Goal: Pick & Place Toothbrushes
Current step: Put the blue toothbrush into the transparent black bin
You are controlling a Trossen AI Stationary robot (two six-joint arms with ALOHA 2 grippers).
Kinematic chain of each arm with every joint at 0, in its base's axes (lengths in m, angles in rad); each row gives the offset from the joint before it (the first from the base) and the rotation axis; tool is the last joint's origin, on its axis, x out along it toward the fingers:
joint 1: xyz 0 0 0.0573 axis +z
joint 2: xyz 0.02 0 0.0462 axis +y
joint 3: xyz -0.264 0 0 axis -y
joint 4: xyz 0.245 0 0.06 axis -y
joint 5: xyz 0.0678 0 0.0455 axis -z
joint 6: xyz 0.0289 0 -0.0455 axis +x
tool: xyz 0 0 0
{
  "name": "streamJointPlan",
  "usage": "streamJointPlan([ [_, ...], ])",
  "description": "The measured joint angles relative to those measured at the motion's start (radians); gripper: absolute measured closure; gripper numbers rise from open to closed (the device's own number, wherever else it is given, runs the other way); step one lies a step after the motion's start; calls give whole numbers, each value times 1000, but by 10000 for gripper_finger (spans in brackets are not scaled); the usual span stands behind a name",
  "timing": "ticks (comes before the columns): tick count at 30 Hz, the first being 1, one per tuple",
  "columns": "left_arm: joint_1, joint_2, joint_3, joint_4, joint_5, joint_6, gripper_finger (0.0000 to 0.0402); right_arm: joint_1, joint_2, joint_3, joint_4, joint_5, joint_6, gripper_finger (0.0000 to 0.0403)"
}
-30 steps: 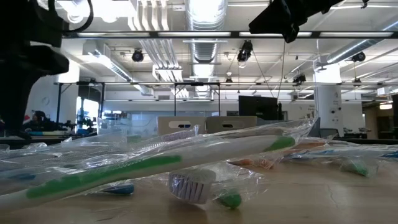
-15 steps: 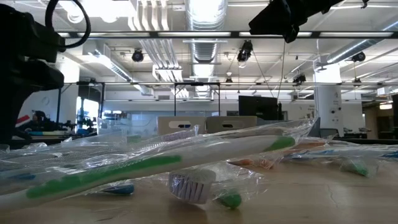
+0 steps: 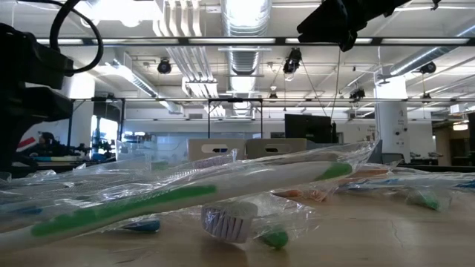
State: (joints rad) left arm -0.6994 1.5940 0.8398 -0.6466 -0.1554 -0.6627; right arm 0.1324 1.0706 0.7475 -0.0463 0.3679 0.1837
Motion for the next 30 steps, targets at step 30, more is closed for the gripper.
streamJointPlan([
  [30, 2, 6, 133, -270, -2, 68, 393, 0, 0, 0, 0, 0, 0, 263],
])
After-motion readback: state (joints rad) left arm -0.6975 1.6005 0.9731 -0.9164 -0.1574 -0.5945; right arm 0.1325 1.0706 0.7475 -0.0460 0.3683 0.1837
